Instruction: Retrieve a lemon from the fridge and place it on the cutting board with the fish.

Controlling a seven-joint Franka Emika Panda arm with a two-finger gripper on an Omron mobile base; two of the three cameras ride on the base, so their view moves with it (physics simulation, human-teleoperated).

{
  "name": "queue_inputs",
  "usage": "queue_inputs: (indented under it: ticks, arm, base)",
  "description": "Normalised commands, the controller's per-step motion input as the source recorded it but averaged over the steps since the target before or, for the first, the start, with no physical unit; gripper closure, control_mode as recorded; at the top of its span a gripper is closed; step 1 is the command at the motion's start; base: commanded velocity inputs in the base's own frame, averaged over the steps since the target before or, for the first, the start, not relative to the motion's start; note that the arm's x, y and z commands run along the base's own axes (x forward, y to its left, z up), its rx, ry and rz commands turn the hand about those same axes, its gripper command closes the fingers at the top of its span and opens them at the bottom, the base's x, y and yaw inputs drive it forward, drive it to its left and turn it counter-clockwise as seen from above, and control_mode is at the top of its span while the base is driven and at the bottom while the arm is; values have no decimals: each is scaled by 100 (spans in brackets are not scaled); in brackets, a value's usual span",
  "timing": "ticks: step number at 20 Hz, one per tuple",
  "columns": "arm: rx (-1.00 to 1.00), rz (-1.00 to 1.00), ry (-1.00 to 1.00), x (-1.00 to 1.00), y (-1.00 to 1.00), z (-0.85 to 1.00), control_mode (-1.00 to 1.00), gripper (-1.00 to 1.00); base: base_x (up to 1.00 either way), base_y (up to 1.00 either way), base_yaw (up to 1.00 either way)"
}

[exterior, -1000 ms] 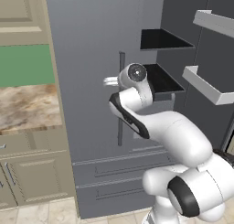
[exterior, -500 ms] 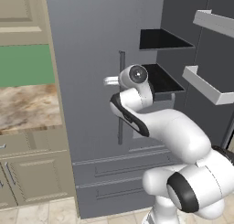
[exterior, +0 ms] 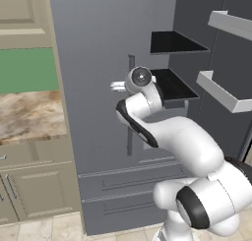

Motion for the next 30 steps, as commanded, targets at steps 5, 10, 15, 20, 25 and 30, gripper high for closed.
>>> queue_inputs:
  ticks: [5, 10, 15, 20, 25, 30]
  arm:
    - [0, -15, 8, -34, 26, 2, -100, 100]
    - [0, -11, 0, -49, 32, 0, -100, 100]
    - [-1, -9, 0, -41, 49, 0, -100, 100]
    - [-2, -7, 0, -45, 51, 0, -100, 100]
    - [-2, -3, 0, -43, 60, 2, -100, 100]
    - [-2, -2, 0, -28, 71, 2, -100, 100]
  base:
    - [0, 0, 0]
    - [0, 0, 0]
    - [0, 0, 0]
    - [0, 0, 0]
    - [0, 0, 0]
    - [0, 0, 0]
